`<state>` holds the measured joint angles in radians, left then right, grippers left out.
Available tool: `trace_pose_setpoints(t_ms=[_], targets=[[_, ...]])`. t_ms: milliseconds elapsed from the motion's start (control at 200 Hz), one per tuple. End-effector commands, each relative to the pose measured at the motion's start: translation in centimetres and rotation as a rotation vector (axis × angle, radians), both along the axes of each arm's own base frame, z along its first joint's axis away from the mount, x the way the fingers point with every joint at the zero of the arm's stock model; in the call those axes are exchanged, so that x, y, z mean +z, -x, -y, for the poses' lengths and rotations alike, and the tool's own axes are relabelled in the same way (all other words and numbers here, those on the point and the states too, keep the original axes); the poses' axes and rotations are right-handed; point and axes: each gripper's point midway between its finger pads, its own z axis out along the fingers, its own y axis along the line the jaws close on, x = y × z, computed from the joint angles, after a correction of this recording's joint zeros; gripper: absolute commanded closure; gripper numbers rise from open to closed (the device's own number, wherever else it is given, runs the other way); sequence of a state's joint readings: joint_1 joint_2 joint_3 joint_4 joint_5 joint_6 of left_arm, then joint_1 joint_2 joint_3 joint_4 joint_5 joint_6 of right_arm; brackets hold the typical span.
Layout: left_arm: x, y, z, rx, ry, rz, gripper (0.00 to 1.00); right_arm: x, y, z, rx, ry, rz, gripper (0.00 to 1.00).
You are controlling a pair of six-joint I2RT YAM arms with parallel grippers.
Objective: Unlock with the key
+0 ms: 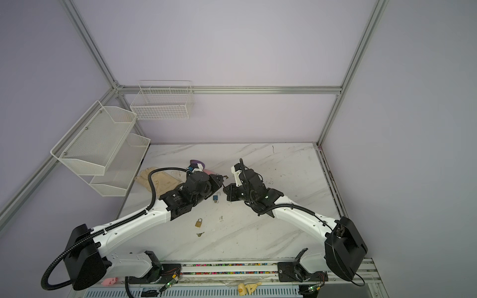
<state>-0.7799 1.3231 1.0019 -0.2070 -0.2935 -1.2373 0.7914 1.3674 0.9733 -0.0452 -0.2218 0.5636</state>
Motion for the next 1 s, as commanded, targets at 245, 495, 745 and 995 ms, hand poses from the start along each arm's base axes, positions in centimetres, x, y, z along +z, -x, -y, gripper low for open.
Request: trace_pose_setpoints(t_ms=[245,495,745,995], targets=[[-1.4,0.7,-0.3,0.034,-0.093,-0.070,1.00,1.4,-2.6,-1.0,-0.129,-0.064,0.019,1.00],[-1.0,0.7,-0.4,0.063,-0.065,-0.070,1.00,0.3,-1.5,-3.4,-0.046,-0.151,-0.068,1.00],[-0.4,1.1,-0.1,0.052,-0.033,-0.058,1.00,0.2,-1.1,-3.9,-0.026,-0.200,-0.081,1.00],[-0.9,2.1,0.8,-0.038,-0.083,-0.047,1.00,2.2,-0.5,-4.7,0.045,-0.297,-0.125,1.00]])
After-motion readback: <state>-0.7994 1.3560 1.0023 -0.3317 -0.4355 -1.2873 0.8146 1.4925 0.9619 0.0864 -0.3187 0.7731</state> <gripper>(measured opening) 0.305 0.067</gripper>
